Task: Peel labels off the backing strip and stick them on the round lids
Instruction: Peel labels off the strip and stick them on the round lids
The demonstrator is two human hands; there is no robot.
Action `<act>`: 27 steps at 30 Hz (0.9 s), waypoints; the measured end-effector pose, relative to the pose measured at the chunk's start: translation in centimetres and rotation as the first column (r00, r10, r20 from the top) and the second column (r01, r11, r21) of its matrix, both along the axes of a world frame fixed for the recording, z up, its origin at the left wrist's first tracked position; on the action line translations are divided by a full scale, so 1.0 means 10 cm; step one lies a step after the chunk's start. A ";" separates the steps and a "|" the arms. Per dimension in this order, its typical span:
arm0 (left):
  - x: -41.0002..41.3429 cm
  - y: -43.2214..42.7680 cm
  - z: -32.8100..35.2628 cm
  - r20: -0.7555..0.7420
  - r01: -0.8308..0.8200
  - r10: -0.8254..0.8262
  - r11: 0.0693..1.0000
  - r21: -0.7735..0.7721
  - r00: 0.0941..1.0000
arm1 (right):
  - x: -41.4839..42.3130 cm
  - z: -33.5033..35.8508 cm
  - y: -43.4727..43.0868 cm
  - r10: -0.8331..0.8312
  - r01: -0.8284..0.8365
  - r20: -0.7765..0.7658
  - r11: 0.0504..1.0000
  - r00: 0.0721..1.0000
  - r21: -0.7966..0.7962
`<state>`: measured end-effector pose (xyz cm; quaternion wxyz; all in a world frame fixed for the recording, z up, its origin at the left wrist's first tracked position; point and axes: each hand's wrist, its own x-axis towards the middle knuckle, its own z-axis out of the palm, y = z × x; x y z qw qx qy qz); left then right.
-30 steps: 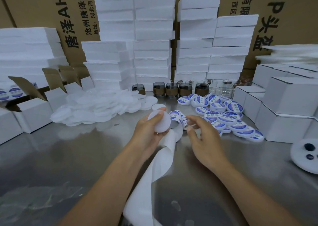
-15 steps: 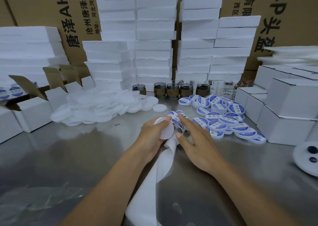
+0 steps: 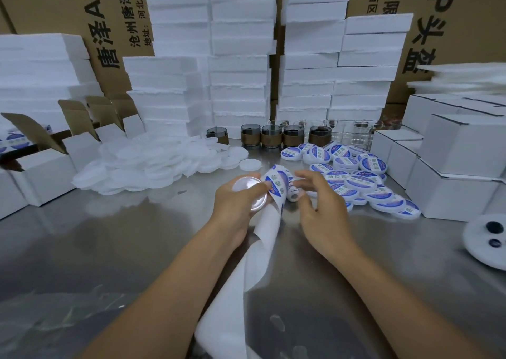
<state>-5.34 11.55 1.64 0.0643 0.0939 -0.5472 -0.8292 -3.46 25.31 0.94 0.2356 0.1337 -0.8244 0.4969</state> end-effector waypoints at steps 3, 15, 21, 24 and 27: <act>0.03 -0.01 0.07 -0.009 0.101 -0.101 0.979 0.174 0.995 | -0.01 0.04 0.01 0.086 -0.062 0.138 0.983 0.987 -0.171; 0.06 -0.03 0.10 -0.042 0.197 -0.192 0.959 0.202 0.980 | -0.02 0.08 0.02 0.169 -0.104 0.122 0.903 0.978 -0.417; 0.06 -0.03 0.06 -0.044 0.223 -0.219 0.968 0.118 0.975 | -0.04 0.04 0.01 0.068 -0.062 0.013 0.965 0.998 -0.254; 0.08 -0.05 0.06 -0.060 0.245 -0.240 0.965 0.094 0.969 | -0.02 0.00 0.02 0.001 0.003 -0.121 0.999 0.993 0.038; 0.09 -0.05 0.08 -0.072 0.284 -0.277 0.954 0.096 0.958 | 0.00 0.01 0.02 -0.039 0.076 -0.206 0.982 0.978 0.172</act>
